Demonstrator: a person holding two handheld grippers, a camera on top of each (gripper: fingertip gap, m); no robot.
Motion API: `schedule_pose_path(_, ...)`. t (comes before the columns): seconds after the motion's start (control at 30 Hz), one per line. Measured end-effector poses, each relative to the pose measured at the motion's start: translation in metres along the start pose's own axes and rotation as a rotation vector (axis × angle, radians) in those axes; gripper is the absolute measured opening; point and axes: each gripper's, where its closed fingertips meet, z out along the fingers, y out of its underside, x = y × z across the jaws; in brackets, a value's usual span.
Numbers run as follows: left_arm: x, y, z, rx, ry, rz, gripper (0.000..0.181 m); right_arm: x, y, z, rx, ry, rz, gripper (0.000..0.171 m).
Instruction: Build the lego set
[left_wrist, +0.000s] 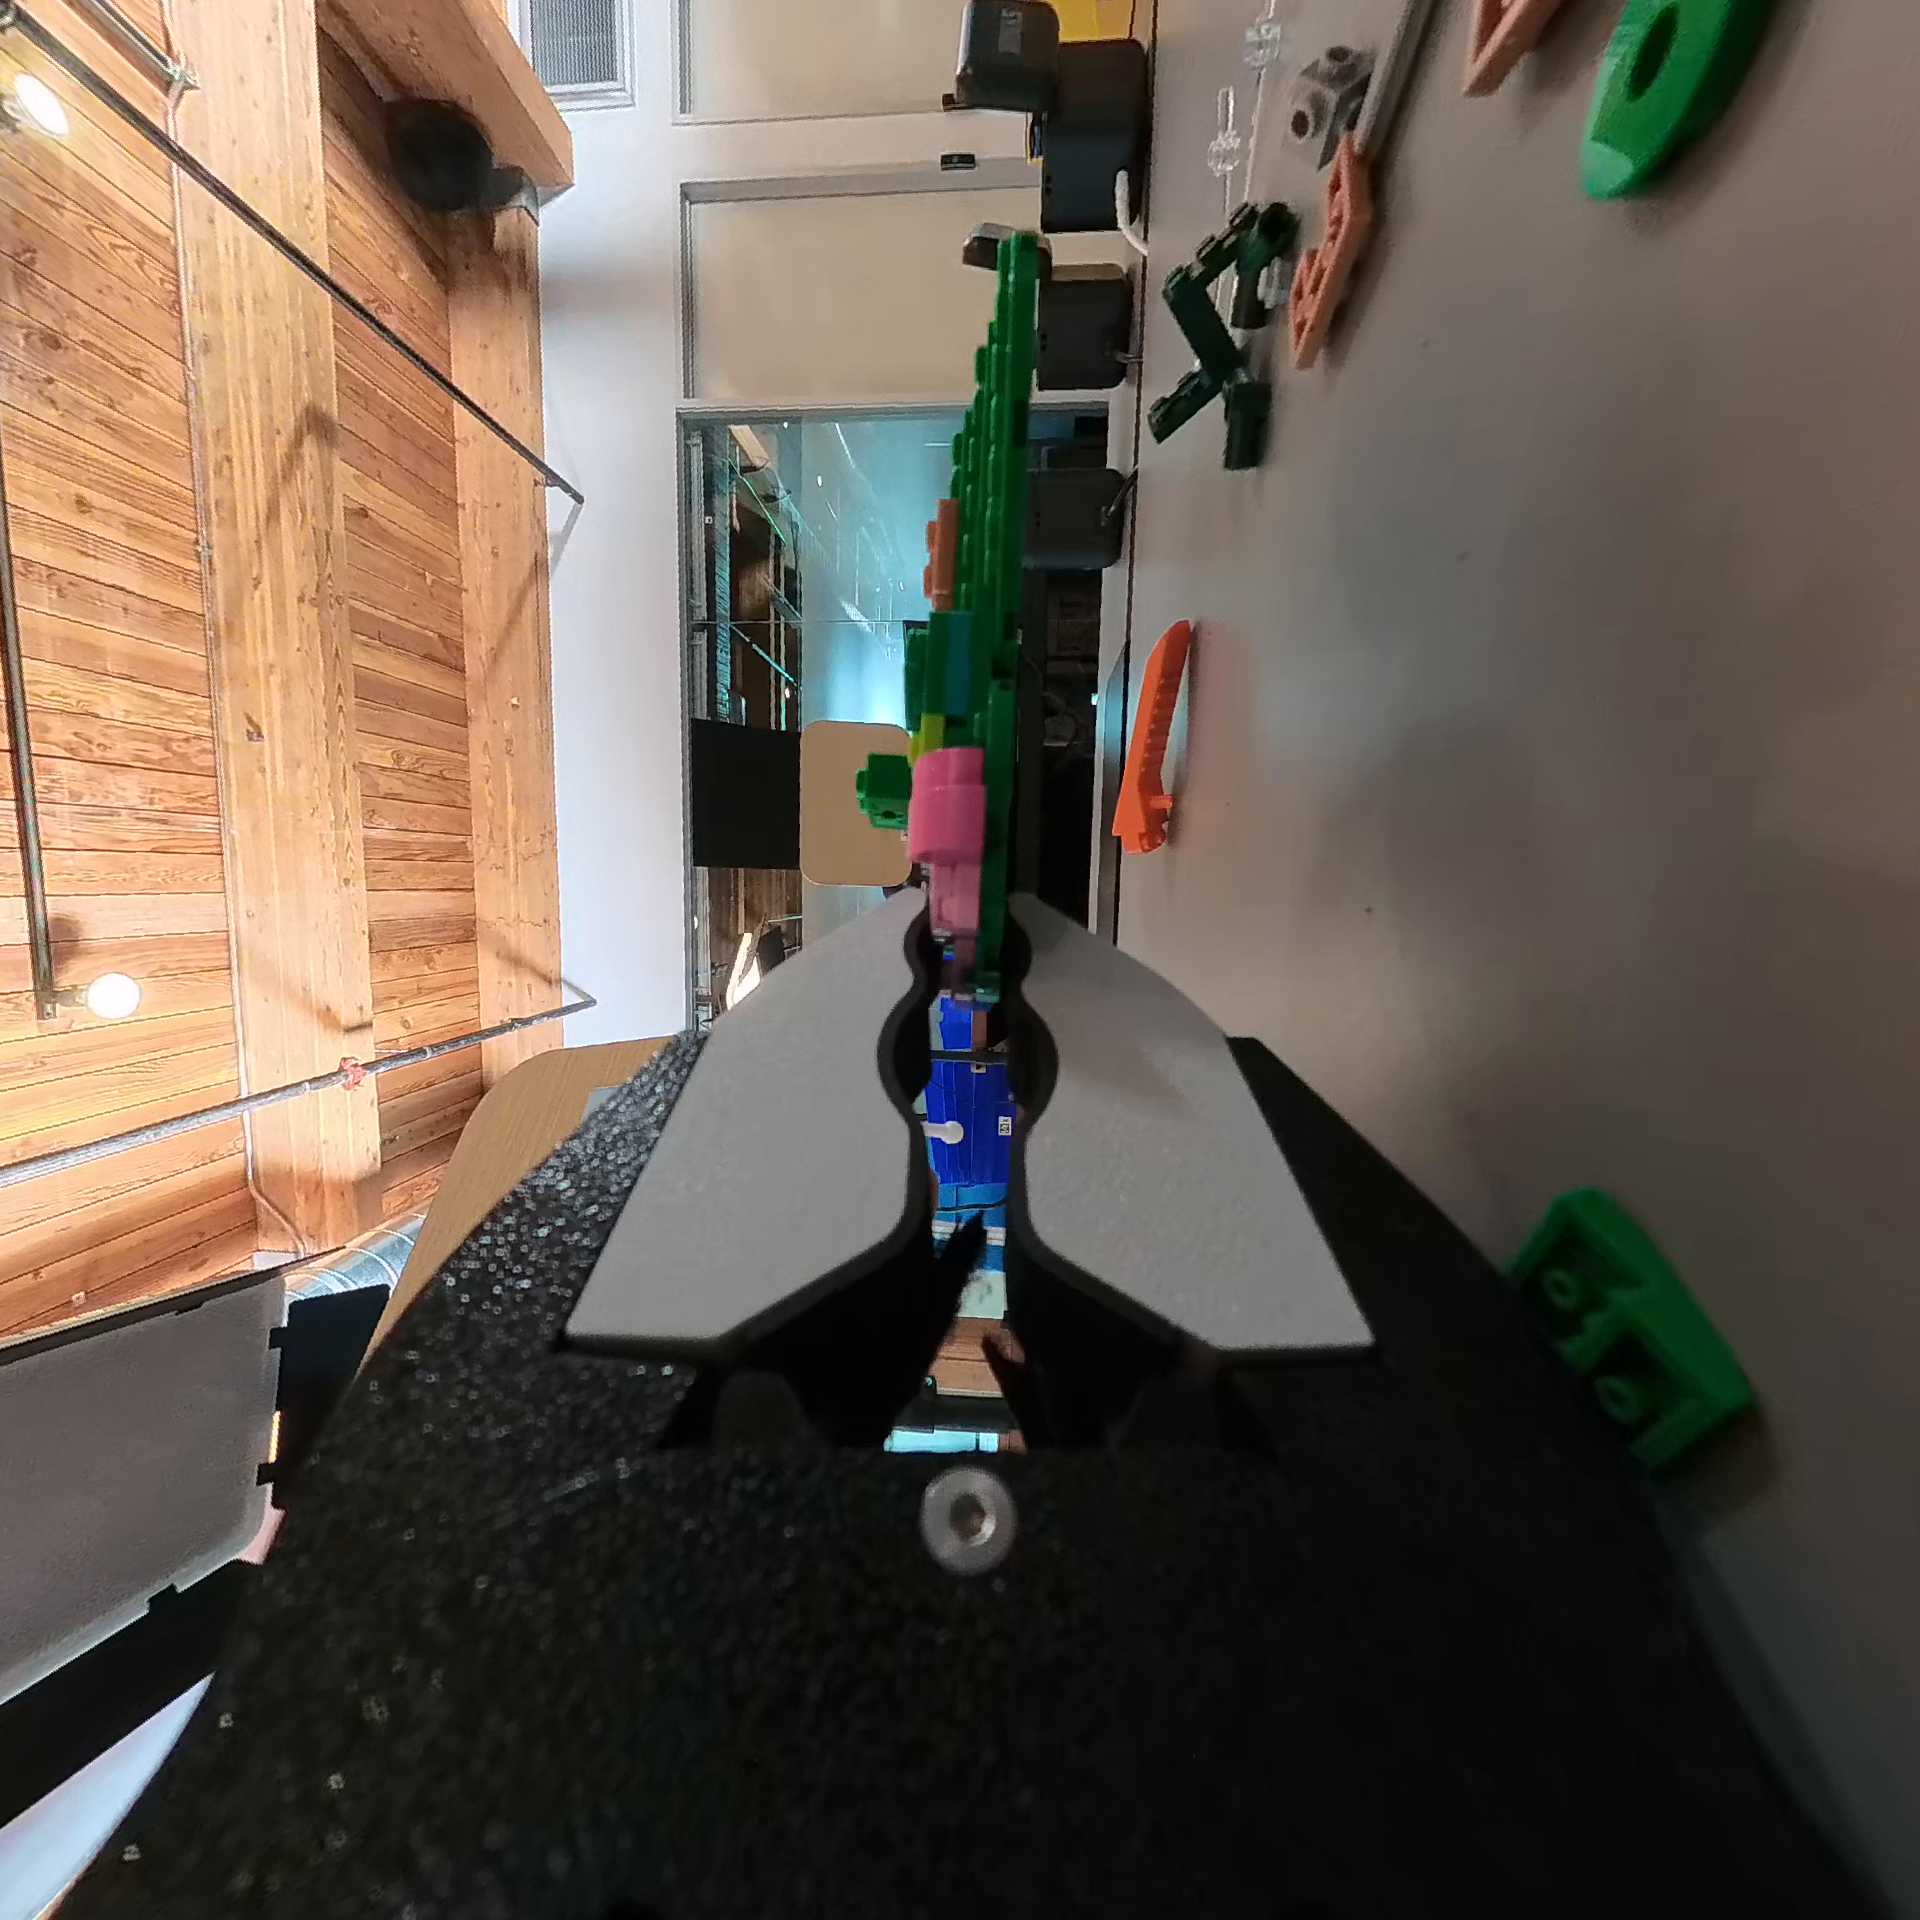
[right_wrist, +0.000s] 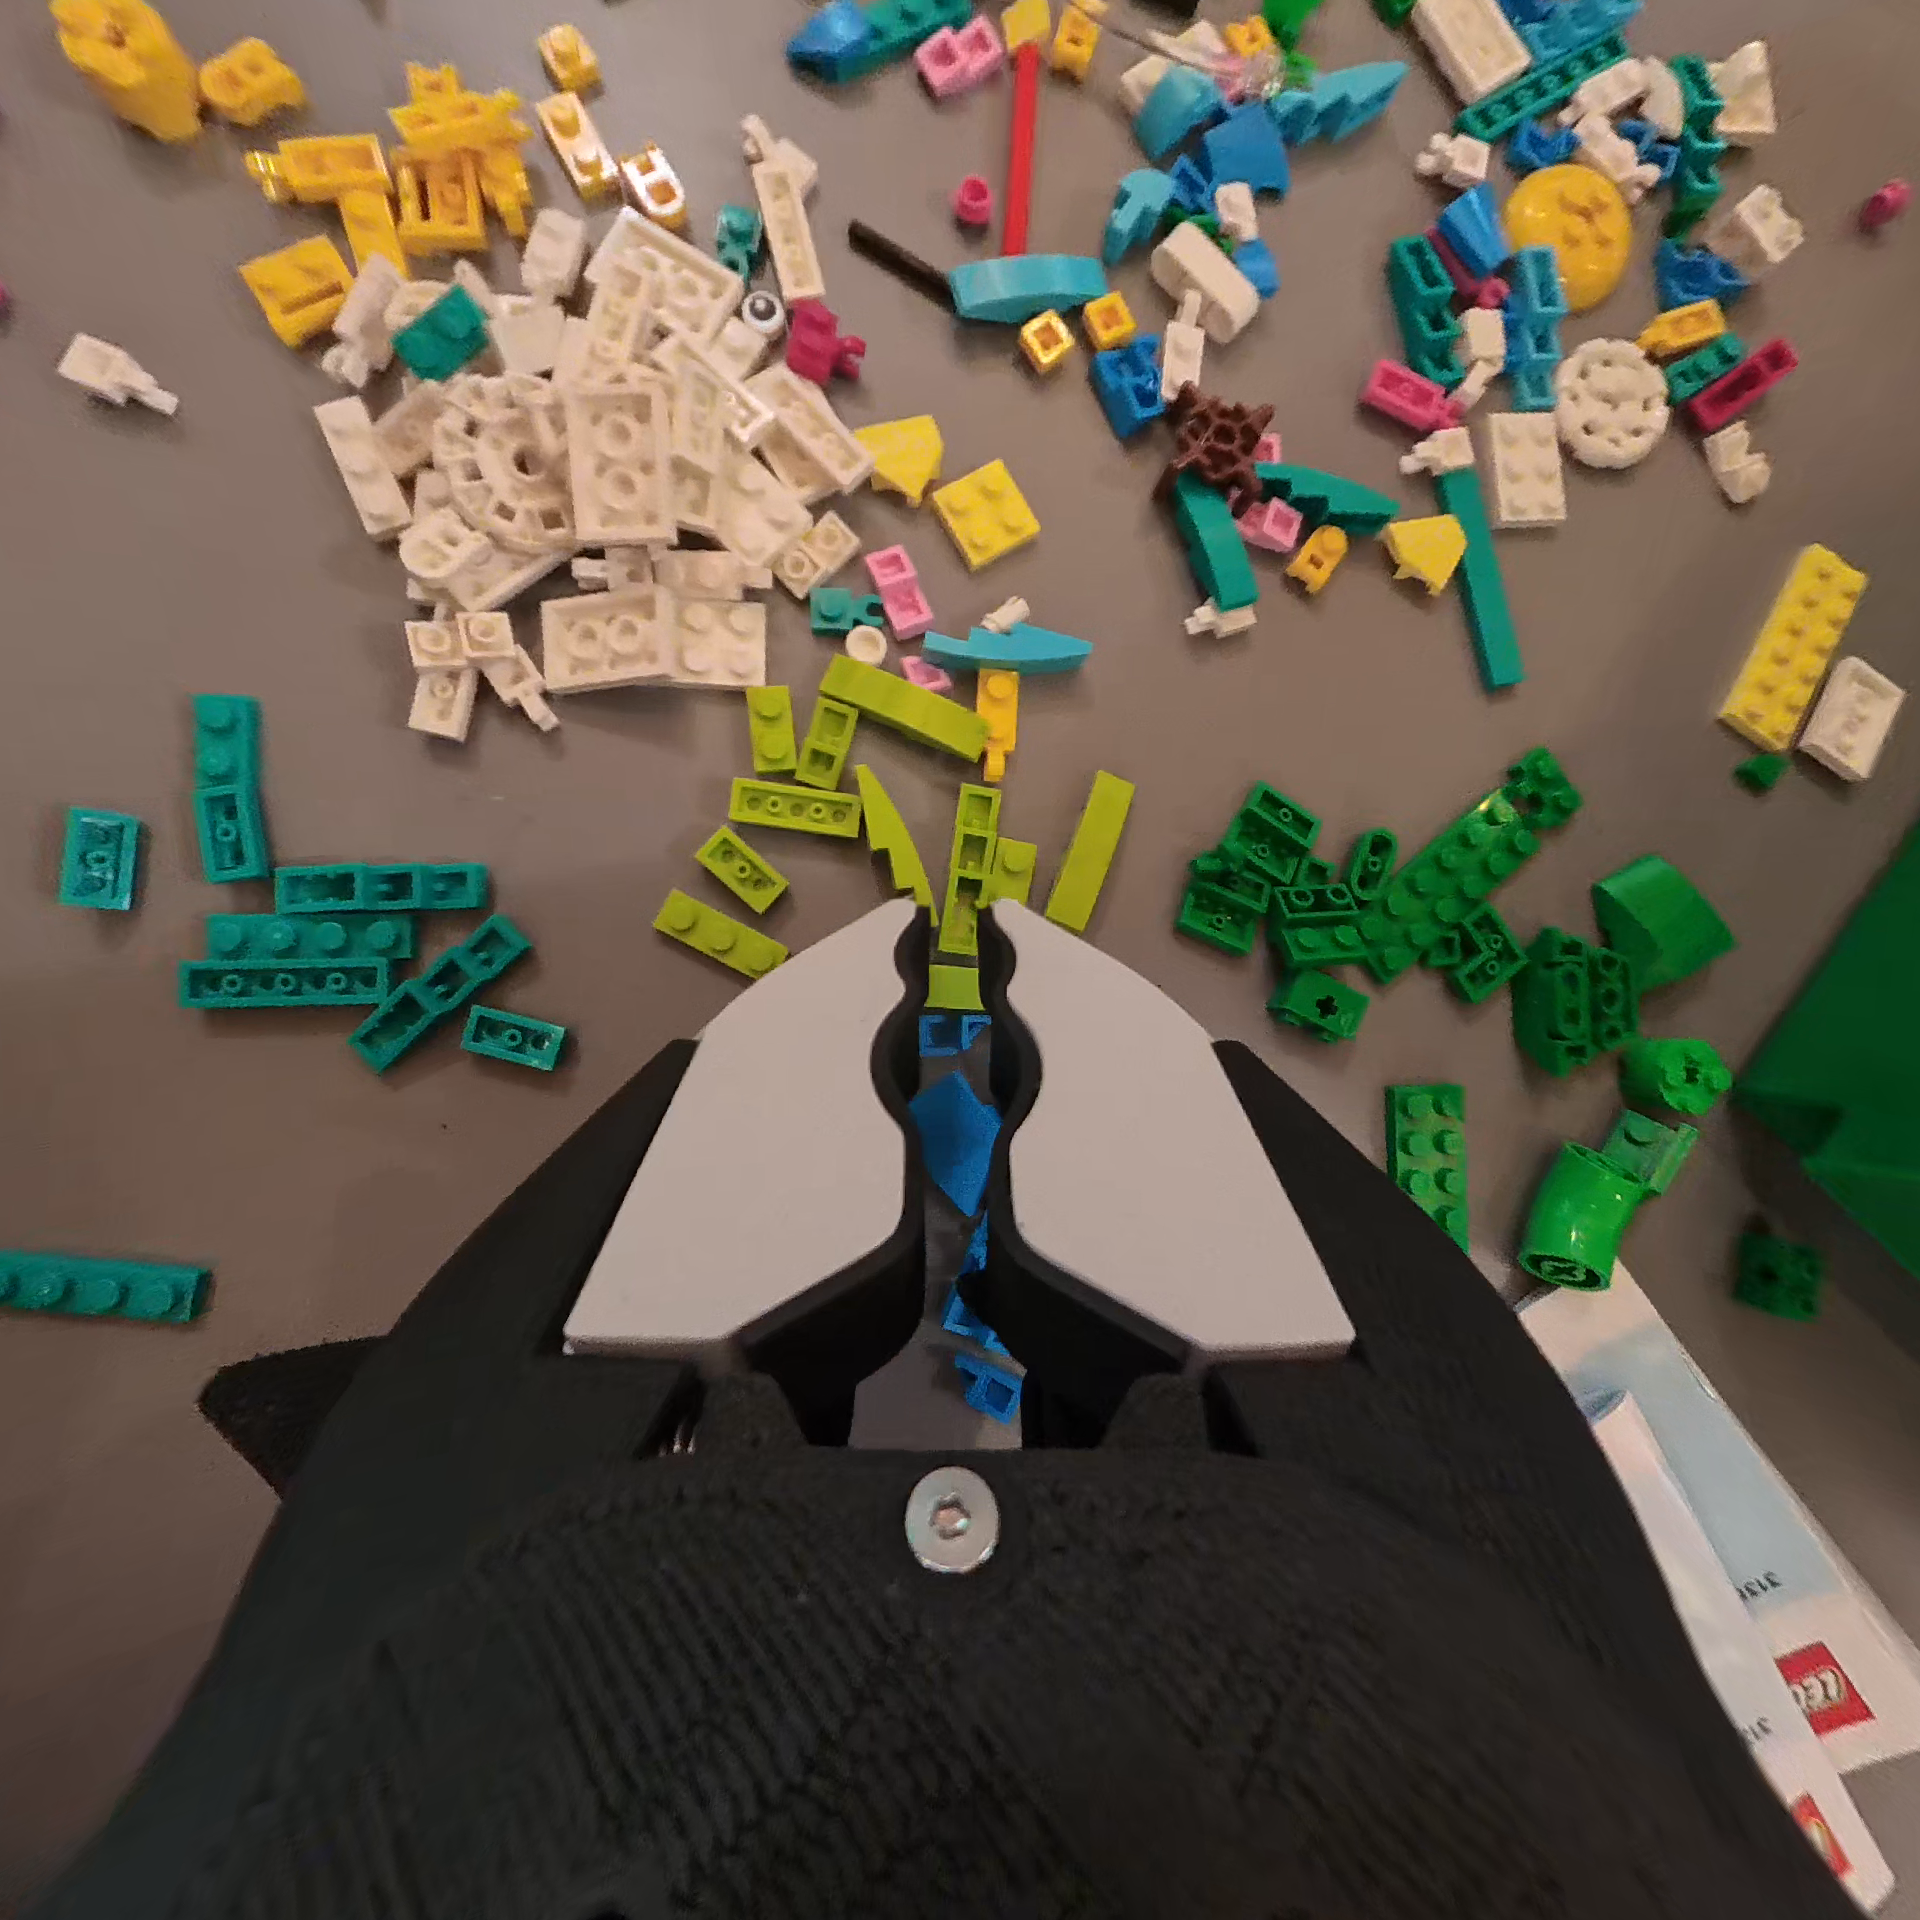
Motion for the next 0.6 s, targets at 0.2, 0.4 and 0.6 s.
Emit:
schedule_pose_path(0.2,0.0,0.0,0.0,0.001,0.0,0.003,0.008,0.009,0.0,0.004,-0.017,0.056,-0.01,0.004)
schedule_pose_path(0.4,0.0,0.0,0.0,0.001,0.001,0.003,0.008,-0.004,0.008,0.006,-0.065,-0.03,-0.011,0.004)
schedule_pose_path(0.6,0.001,0.0,0.0,0.001,0.003,0.003,0.008,-0.007,0.001,0.003,-0.04,-0.02,-0.012,0.002)
